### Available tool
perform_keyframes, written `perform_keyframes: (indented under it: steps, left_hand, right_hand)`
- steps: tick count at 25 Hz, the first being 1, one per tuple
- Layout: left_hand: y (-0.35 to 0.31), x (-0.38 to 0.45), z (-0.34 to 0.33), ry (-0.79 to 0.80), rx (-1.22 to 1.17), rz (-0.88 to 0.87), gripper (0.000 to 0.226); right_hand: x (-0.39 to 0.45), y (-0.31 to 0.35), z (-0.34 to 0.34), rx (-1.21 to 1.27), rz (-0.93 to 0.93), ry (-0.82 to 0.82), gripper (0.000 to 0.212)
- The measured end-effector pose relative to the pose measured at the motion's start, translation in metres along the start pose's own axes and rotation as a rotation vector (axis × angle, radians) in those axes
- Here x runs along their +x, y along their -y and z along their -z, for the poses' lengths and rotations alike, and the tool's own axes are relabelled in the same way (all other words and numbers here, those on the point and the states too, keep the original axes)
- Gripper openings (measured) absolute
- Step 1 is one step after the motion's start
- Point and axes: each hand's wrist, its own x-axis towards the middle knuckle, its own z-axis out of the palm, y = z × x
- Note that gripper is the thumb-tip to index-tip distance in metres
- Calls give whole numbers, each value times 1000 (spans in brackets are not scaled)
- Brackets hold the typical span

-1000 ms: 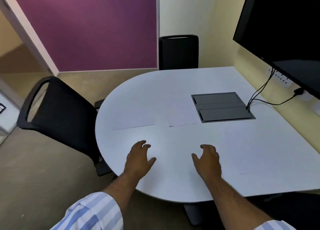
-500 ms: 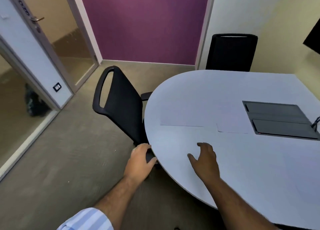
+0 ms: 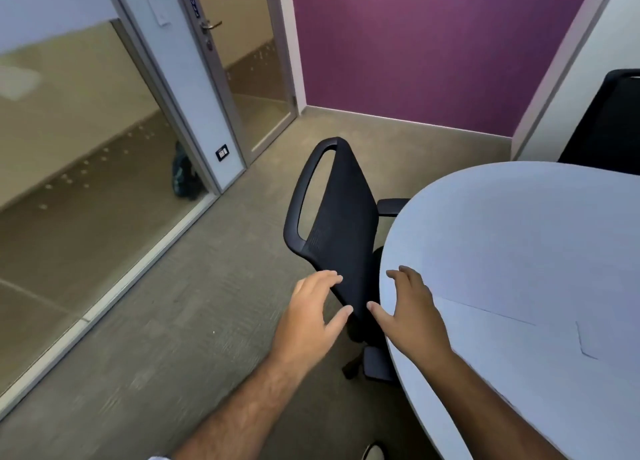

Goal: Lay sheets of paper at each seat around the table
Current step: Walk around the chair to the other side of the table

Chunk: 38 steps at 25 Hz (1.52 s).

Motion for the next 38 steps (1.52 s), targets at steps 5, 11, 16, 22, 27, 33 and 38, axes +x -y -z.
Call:
perform_keyframes:
  steps: [5, 11, 16, 22, 27, 33, 38]
  left_hand:
    - [20, 51, 57, -197, 27, 28, 47]
    - [105, 129, 103, -235, 51, 84, 50]
    - [182, 200, 115, -111, -25, 65, 53]
    - [239, 291, 135, 82, -48, -55, 61]
    - [256, 372, 109, 256, -105, -114, 61]
    - [241, 484, 58, 485, -201, -151, 77]
    - [208, 574, 25, 625, -283, -63, 64]
  right_hand:
    - [58, 43, -3, 5, 115, -10, 70]
    - [130, 81, -13, -65, 112, -90, 69]
    - [180, 122, -30, -46, 32, -176, 67]
    - [215, 178, -50, 11, -106, -295, 57]
    - [240, 181, -54, -17, -242, -355, 53]
    - [308, 133, -53, 60, -405, -432, 69]
    - [369, 96, -46, 283, -561, -435, 75]
